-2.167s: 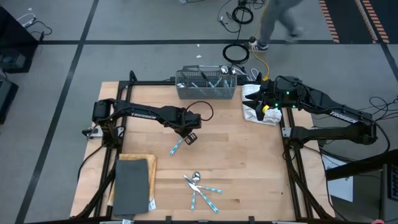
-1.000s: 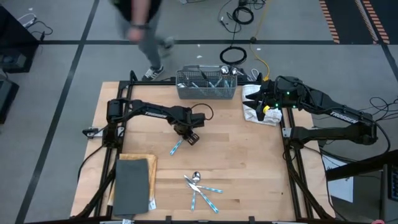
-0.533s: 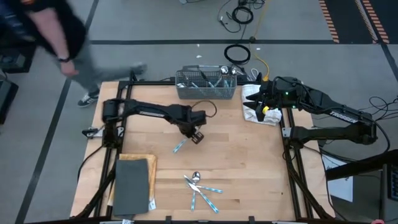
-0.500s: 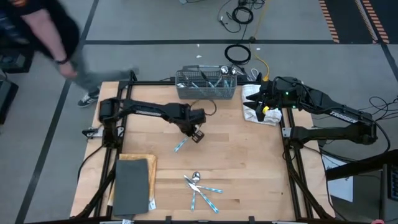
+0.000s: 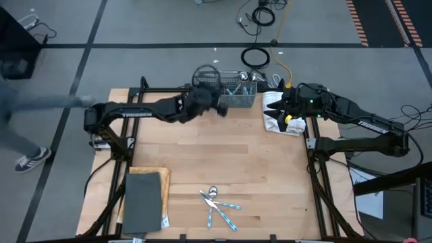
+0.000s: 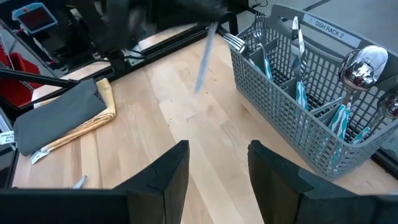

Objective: Sort silverware
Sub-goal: Put the top blue fork into the gray silverware rack

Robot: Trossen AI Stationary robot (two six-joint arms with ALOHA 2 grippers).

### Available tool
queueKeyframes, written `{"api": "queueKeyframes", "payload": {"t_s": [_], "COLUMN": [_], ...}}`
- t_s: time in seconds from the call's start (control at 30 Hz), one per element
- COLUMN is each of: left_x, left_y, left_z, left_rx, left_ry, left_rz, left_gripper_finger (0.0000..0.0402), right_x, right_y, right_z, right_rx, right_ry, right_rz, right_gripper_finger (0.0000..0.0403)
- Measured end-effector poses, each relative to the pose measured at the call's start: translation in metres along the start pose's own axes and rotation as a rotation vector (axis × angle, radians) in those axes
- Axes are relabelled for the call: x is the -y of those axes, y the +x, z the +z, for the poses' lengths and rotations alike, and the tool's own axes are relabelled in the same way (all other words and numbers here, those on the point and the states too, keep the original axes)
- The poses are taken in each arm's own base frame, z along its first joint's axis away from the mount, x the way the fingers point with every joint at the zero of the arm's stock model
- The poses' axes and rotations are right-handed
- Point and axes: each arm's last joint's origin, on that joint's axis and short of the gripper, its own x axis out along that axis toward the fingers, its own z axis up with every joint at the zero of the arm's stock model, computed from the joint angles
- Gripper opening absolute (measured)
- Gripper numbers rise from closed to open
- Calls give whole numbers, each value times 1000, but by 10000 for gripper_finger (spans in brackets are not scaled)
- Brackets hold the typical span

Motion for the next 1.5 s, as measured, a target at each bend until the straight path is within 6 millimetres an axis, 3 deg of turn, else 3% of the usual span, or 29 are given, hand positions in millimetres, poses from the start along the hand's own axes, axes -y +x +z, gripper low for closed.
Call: {"api": "queueKeyframes", "payload": {"t_s": [0.13,0.27,0.4,0.8,1.13,1.3,1.5], "left_x": [-12,-32,-49,-54,-49,-47,-50], "left_y": [14,31,51,102,127,127,119], "left_z": [21,26,29,-7,-39,-43,-40], "left_rx": [178,225,280,362,295,198,137], "left_ry": [50,121,80,-29,-51,52,112], "left_rz": [89,284,353,340,290,183,211], "left_gripper_finger": [12,12,12,11,12,78,162], "right_x": [0,0,0,0,0,0,0], "right_y": [0,0,0,0,0,0,0], "right_z": [0,0,0,0,-1,-1,-1], "right_rx": [1,0,0,-4,-5,-5,-6], "right_ry": [6,13,18,18,18,16,7], "right_rz": [0,0,0,-1,-1,-1,0], "right_gripper_finger": [153,153,153,153,153,153,153]}}
